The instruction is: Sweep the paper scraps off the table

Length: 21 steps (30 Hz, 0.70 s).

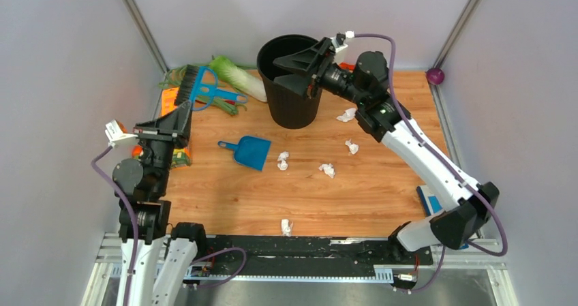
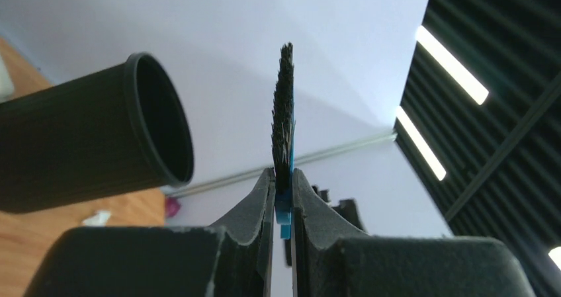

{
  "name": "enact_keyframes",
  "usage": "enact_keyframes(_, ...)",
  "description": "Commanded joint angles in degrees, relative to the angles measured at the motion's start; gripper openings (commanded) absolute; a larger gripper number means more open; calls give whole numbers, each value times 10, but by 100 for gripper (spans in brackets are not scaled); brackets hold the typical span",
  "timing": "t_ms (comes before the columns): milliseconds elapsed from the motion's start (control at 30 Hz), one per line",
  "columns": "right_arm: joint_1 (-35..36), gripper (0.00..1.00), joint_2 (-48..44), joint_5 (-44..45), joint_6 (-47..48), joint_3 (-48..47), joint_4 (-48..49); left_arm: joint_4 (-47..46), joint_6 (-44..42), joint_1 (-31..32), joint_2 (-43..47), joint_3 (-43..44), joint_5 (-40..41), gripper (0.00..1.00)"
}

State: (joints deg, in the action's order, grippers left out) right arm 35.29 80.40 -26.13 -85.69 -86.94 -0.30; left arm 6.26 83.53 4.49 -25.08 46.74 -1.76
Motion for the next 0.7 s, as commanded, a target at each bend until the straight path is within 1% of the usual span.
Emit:
enact_keyframes(0,21,66,54,-27,-19,-55,77,-79,109,3,-49,50,63,0)
enact_keyframes(67,30,65,69,-24,-13,-65,77,-105,126,2,-66,61,76,0)
enact_keyframes(167,36,61,86,-23,-9,-82,79,-90,118,3,-92,101,79,0)
enact_keyframes(300,49,54,113,-23,-1,-119,82,-106,131,2,-103,94,64,0)
enact_keyframes(433,64,53,136,-20,16,-160,80,-97,133,2,-103,90,66,0)
enact_keyframes(667,78,52,151,-21,44,-192,73,-76,125,2,-115,106,62,0)
